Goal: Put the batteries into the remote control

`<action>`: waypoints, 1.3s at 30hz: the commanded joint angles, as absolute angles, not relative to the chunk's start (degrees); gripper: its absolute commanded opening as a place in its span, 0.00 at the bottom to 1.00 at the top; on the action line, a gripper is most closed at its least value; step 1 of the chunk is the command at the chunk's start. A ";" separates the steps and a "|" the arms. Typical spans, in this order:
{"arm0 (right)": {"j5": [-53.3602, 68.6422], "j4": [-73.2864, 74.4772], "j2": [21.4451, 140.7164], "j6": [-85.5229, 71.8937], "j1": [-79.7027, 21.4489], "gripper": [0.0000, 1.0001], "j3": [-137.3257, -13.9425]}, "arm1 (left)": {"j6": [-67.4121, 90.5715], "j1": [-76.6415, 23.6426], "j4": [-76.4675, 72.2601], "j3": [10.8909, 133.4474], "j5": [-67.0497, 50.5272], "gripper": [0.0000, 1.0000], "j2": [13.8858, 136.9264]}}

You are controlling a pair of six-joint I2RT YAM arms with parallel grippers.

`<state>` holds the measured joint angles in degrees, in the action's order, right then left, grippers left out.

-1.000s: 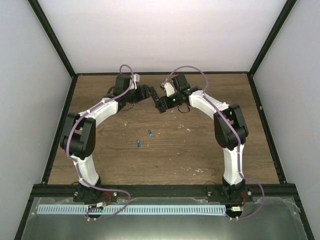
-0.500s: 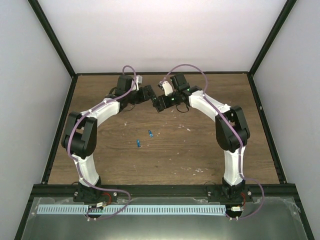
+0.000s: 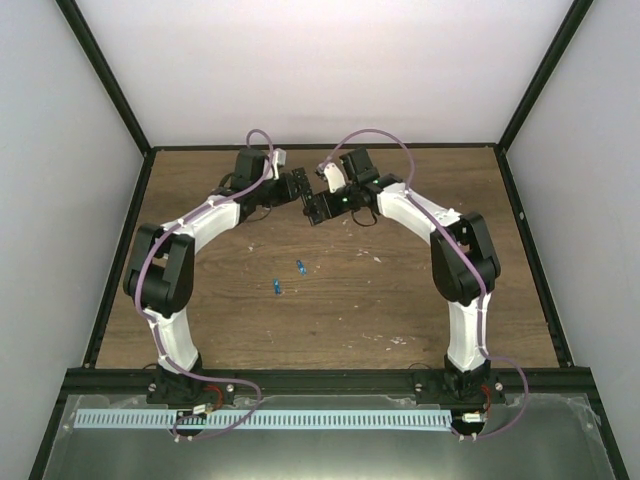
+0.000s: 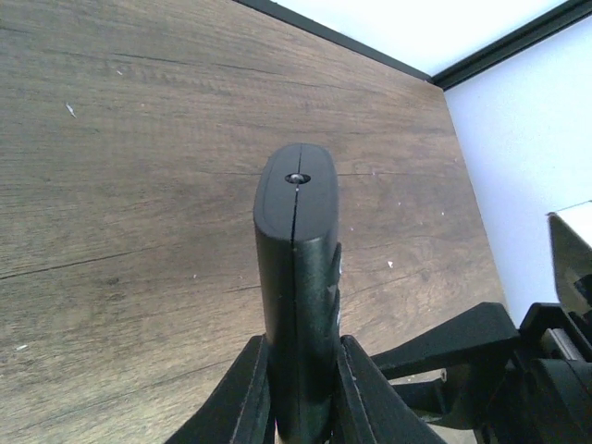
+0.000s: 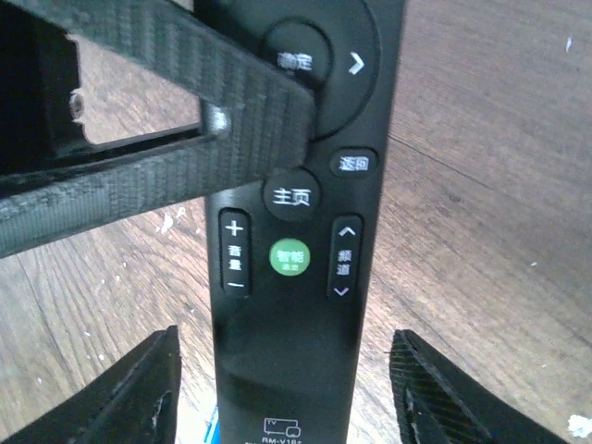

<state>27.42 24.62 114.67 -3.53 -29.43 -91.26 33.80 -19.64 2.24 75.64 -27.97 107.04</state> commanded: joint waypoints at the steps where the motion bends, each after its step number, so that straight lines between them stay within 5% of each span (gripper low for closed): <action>1: 28.03 22.79 112.48 -3.21 -29.75 0.56 -89.73 | 32.19 -19.53 0.76 75.35 -27.54 0.13 107.23; 7: 33.25 16.71 108.43 -4.01 -26.27 0.71 -83.56 | 30.10 -18.03 -2.19 73.13 -31.40 0.11 105.67; 15: 64.51 7.64 105.81 -5.80 -17.64 0.82 -75.75 | 28.55 -14.56 -10.49 68.56 -46.34 0.07 103.04; 28: 76.70 19.64 113.35 0.66 -17.58 0.82 -83.40 | 39.45 -14.63 -30.16 66.56 -63.86 0.05 104.48; 39: 78.68 19.51 113.65 1.49 -19.09 0.68 -85.52 | 45.53 -16.08 -38.23 67.34 -65.05 0.04 106.59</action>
<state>76.66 18.98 113.12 0.36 -17.89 -82.35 44.07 -15.18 -34.33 66.59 -63.81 105.65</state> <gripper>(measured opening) 0.692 0.162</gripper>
